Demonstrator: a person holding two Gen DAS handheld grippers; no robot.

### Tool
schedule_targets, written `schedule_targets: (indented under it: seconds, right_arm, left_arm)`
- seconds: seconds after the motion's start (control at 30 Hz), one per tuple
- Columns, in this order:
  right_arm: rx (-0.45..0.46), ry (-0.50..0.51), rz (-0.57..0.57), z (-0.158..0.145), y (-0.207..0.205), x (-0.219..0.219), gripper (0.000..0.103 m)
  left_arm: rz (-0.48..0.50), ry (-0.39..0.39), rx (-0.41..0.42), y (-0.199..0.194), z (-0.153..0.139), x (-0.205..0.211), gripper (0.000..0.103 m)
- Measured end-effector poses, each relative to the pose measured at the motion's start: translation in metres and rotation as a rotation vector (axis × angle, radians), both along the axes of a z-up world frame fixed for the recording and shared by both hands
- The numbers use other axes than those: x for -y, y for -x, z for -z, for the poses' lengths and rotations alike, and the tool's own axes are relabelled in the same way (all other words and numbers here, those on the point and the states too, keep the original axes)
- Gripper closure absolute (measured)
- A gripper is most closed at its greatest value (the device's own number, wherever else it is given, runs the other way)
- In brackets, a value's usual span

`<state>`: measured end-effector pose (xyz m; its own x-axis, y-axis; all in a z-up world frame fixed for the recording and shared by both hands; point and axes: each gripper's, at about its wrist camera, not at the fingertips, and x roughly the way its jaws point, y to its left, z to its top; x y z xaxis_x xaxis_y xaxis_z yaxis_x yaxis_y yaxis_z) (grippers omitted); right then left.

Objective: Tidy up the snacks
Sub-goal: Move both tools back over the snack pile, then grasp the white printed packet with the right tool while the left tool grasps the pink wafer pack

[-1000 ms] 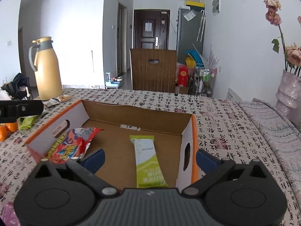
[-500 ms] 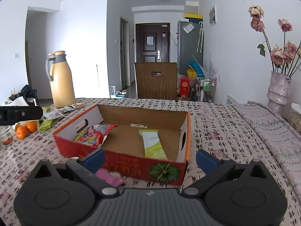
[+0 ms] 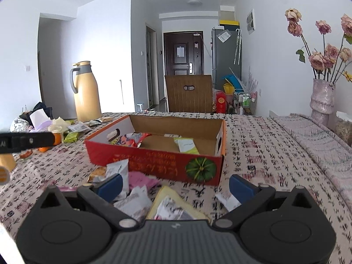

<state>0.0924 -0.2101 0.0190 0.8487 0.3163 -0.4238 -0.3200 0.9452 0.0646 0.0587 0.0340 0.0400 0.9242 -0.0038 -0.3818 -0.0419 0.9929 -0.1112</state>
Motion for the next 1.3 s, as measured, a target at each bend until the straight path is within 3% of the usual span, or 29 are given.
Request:
schedule_targets:
  seconds: [0.3, 0.5, 1.2, 1.3]
  right_arm:
    - [0.002, -0.028, 0.011, 0.019, 0.034, 0.002, 0.000]
    - [-0.043, -0.065, 0.010, 0.031, 0.045, 0.003, 0.000]
    - [-0.138, -0.038, 0.017, 0.054, 0.037, -0.017, 0.000]
    - [-0.155, -0.056, 0.049, 0.057, 0.029, -0.013, 0.006]
  left_arm:
    - [-0.016, 0.018, -0.055, 0.021, 0.033, -0.006, 0.000]
    - [-0.023, 0.028, -0.097, 0.029, 0.051, -0.008, 0.000]
    - [-0.012, 0.056, -0.124, 0.031, 0.062, -0.013, 0.000]
    - [-0.014, 0.060, -0.130, 0.030, 0.064, -0.014, 0.000]
